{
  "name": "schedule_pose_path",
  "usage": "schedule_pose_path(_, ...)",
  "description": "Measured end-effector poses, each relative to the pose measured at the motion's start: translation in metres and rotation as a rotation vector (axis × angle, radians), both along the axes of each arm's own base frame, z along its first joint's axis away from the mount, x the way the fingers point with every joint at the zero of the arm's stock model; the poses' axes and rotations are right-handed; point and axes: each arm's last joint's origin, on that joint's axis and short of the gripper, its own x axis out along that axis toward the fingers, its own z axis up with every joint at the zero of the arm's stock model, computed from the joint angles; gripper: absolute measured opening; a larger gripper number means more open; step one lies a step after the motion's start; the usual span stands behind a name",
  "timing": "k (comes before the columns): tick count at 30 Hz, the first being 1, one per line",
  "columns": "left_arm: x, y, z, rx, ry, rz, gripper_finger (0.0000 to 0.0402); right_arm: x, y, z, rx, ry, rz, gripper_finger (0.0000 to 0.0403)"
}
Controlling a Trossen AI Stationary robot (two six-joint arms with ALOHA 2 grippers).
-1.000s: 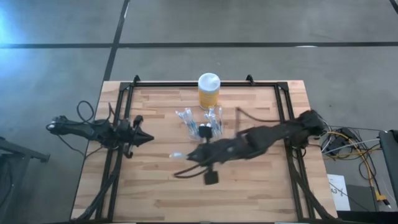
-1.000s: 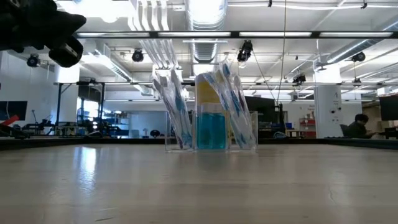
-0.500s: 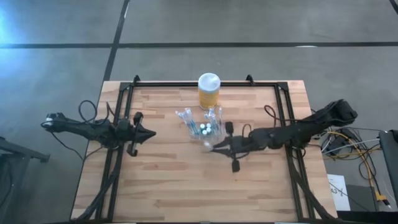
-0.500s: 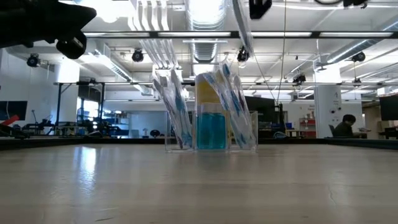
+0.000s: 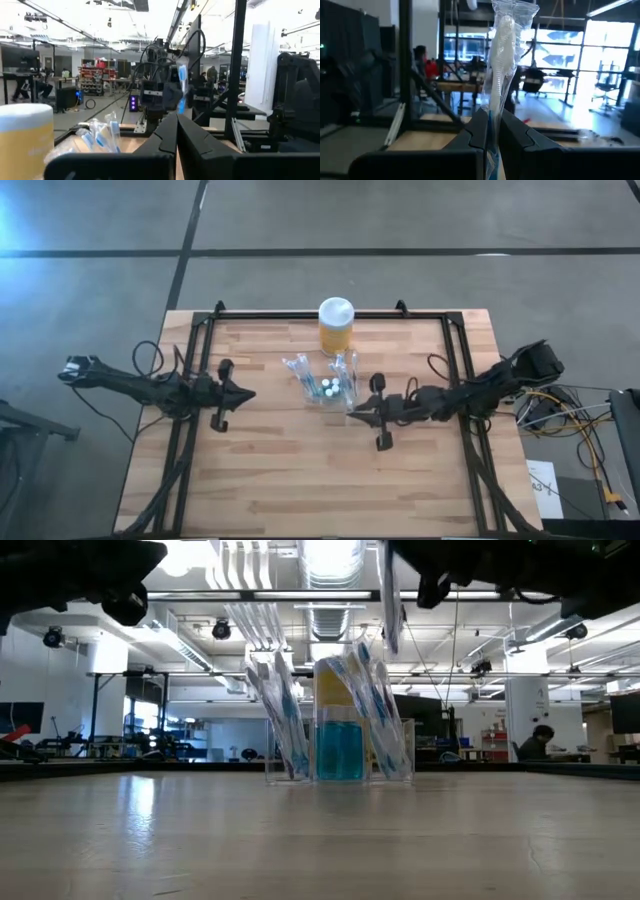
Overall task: Pick & Place toothbrushing station
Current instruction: Put the blue toothbrush into the transparent organizer
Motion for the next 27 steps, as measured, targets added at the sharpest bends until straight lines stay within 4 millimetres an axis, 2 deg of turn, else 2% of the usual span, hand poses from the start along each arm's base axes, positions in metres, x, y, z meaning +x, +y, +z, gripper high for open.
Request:
schedule_pose_path(5, 0.006, -0.001, -0.007, -0.014, 0.061, -0.005, 0.0009, 0.017, 0.008, -0.014, -0.018, 0.018, 0.0, 0.0019)
schedule_pose_path(8, 0.013, -0.004, -0.011, -0.016, 0.12, -0.058, 0.0031, 0.033, 0.005, -0.018, -0.008, 0.008, -0.022, 0.0019)
schedule_pose_path(10, 0.02, -0.008, -0.012, 0.007, 0.158, -0.115, 0.0058, 0.047, -0.002, -0.02, 0.019, -0.006, -0.05, 0.0019)
schedule_pose_path(15, 0.042, -0.012, -0.005, 0.093, 0.231, -0.107, 0.0143, 0.078, -0.016, -0.022, 0.03, -0.027, -0.105, 0.002)
schedule_pose_path(17, 0.053, -0.014, 0.008, 0.09, 0.199, -0.057, 0.0178, 0.087, -0.019, -0.025, 0.023, -0.027, -0.116, 0.002)
schedule_pose_path(22, 0.076, -0.012, 0.016, 0.08, 0.247, 0.143, 0.0252, 0.097, -0.02, -0.025, -0.017, -0.041, -0.132, 0.002)
schedule_pose_path(27, 0.093, -0.011, 0.022, 0.029, 0.257, 0.171, 0.0294, 0.097, -0.02, -0.022, -0.033, -0.055, -0.134, 0.002)
